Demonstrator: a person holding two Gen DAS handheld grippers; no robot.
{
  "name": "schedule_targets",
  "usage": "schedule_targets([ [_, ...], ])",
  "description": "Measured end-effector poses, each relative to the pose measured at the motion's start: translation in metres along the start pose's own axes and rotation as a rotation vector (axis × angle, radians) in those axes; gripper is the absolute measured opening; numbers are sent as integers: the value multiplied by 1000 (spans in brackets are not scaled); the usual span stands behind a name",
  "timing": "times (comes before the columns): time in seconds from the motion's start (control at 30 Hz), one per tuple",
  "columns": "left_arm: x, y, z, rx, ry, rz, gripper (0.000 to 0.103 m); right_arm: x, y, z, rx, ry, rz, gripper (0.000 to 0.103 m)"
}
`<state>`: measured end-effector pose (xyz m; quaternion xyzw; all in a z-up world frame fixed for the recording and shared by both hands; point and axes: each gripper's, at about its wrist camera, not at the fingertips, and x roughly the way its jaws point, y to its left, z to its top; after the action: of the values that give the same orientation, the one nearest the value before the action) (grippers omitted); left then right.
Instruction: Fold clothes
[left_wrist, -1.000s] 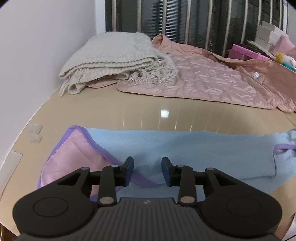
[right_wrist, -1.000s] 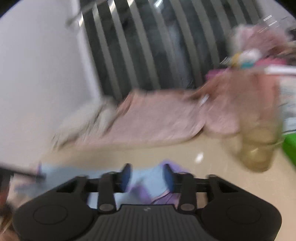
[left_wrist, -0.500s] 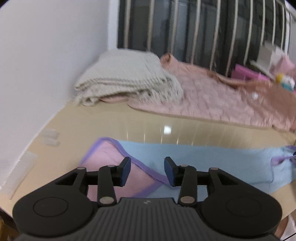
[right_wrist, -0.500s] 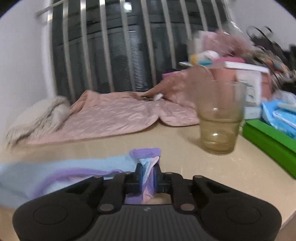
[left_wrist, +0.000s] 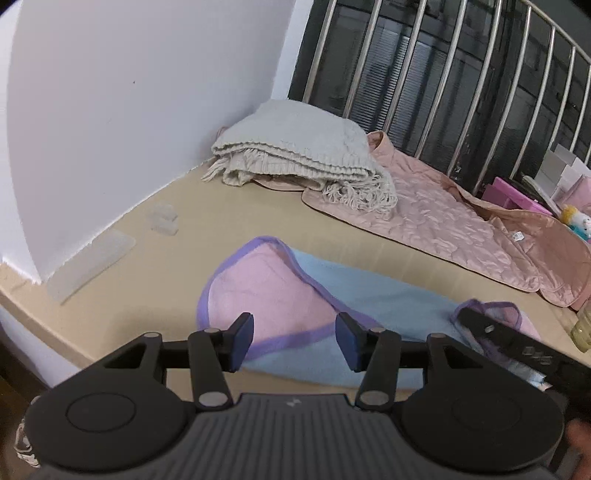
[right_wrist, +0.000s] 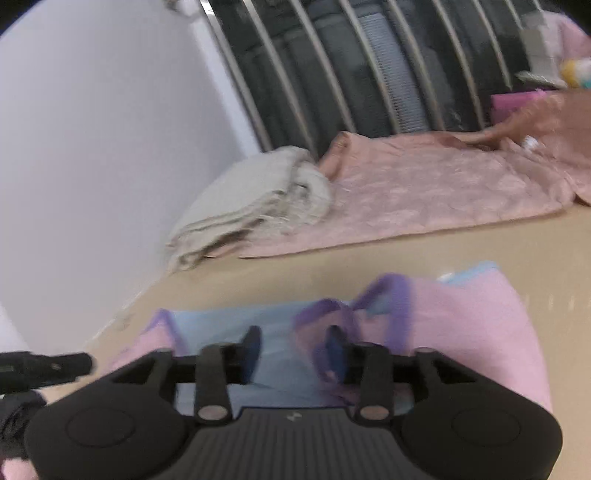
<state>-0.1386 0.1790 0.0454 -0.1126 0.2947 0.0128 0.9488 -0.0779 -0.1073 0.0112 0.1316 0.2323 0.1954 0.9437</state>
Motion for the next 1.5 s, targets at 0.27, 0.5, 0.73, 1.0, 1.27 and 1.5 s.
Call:
schedule_targets([
  [0.27,8,3,-20,-76,-25,148,50,-58,-44,18,-31,-150,-112,50],
  [0.5,25,5,-23,-123,-34,300,53,6,-13,27,-329,111,-127,46],
  [0.73,24,-7,-36,-90,-65,335,59,103,60,59,-575,311,127,82],
  [1.0,31,-3,-32,-164,-92,363,33,214,144,96,-849,539,426,63],
  [1.27,42,10,-23,-212,-97,329,1,234,158,71,-770,634,423,2],
  [1.5,73,-16,47,-51,-146,141,1,210,109,126,-587,438,211,2],
])
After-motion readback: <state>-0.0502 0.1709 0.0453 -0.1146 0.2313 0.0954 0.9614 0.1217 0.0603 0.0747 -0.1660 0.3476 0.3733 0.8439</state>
